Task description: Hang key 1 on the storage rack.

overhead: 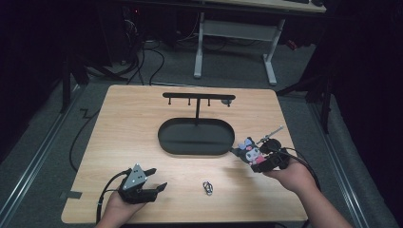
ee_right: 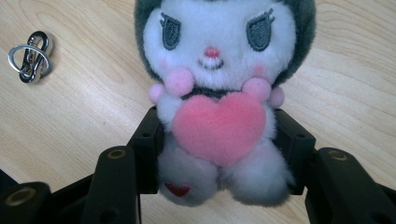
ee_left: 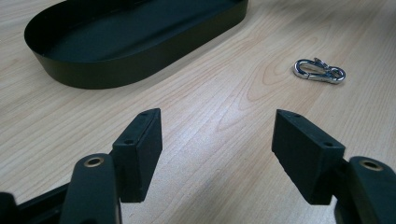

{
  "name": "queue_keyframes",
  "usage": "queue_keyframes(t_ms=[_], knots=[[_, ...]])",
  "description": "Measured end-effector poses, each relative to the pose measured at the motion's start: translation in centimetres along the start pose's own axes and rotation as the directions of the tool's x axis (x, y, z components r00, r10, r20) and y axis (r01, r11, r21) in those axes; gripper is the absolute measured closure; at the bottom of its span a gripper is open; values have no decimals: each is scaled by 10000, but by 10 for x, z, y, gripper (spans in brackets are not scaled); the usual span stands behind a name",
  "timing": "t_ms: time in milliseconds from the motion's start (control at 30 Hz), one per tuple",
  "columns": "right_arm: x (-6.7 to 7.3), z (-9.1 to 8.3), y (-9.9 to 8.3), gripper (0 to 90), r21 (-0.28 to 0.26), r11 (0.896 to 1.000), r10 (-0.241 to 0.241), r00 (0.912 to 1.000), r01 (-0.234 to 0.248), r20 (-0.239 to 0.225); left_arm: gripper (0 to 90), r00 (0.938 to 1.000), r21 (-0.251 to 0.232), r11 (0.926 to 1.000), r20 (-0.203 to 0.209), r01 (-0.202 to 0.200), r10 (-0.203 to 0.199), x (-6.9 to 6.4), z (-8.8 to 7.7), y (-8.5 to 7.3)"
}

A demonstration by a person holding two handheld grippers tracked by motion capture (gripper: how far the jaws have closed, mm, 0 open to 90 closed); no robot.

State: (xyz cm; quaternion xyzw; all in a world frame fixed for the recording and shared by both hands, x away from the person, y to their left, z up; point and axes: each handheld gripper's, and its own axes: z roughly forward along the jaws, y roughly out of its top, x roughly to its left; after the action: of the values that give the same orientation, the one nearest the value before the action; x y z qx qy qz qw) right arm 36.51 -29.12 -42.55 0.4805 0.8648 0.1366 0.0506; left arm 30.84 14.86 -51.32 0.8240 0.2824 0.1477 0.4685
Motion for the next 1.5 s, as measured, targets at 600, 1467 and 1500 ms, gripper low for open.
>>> queue_keyframes(t_ms=[600, 1467, 1500], knots=[[7, -24, 21, 471, -261, 9996, 60, 9998, -64, -166, 338, 10000, -25, 10000, -3, 37, -37, 1, 0, 0], [6, -56, 73, 471, -498, 9986, 179, 9998, -182, -56, 334, 9999, 59, 9999, 63, -138, 138, 0, 1, 0], [6, -57, 76, 471, -595, 9980, 197, 9997, -203, -106, 333, 9999, 60, 9999, 49, -130, 129, 0, 1, 0]])
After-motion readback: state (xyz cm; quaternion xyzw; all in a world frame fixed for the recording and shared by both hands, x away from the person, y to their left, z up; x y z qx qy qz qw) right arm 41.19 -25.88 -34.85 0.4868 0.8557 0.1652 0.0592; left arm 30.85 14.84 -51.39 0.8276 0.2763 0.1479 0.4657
